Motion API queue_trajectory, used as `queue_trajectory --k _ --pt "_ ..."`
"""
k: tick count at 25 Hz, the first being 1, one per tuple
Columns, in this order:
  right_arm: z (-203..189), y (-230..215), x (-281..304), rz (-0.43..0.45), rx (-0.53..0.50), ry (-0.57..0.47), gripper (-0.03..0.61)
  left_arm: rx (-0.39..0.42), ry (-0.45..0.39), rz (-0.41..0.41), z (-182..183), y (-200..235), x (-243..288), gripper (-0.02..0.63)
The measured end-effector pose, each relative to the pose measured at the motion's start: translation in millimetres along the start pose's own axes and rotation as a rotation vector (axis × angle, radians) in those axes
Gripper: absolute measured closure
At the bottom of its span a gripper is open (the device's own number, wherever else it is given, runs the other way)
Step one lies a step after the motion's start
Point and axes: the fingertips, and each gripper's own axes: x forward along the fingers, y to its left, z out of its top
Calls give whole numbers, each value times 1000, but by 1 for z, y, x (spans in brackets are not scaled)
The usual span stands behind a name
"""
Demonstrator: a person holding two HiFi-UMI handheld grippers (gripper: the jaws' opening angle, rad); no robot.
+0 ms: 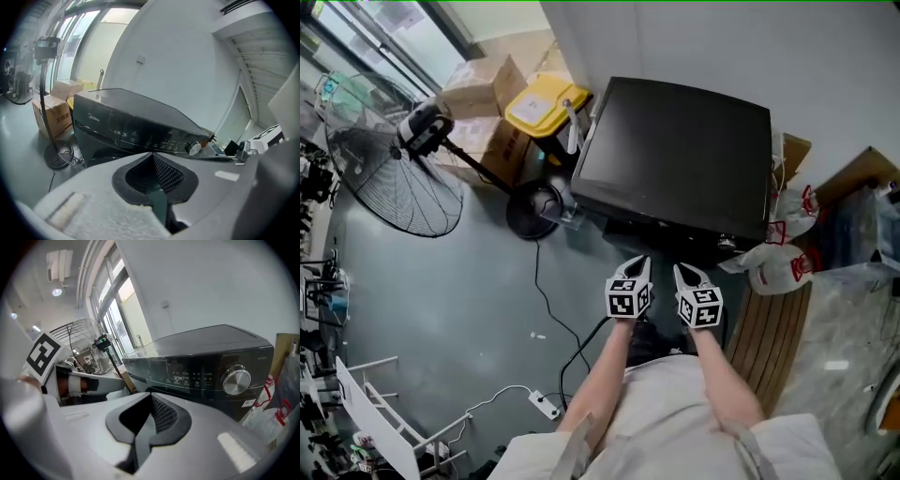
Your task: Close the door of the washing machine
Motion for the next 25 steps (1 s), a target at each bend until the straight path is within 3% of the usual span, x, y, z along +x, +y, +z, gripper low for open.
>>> queue_trajectory --k 13,21,25 --pt "0 29 -46 97 -76 -34 575 -2 -97 56 -6 -36 -59 612" --pt "-5 17 -71 89 -31 -57 575 8 -121 88 -17 -44 -82 612" --pt "-12 22 -82 106 -33 -61 575 -24 -131 105 -27 -49 -91 612"
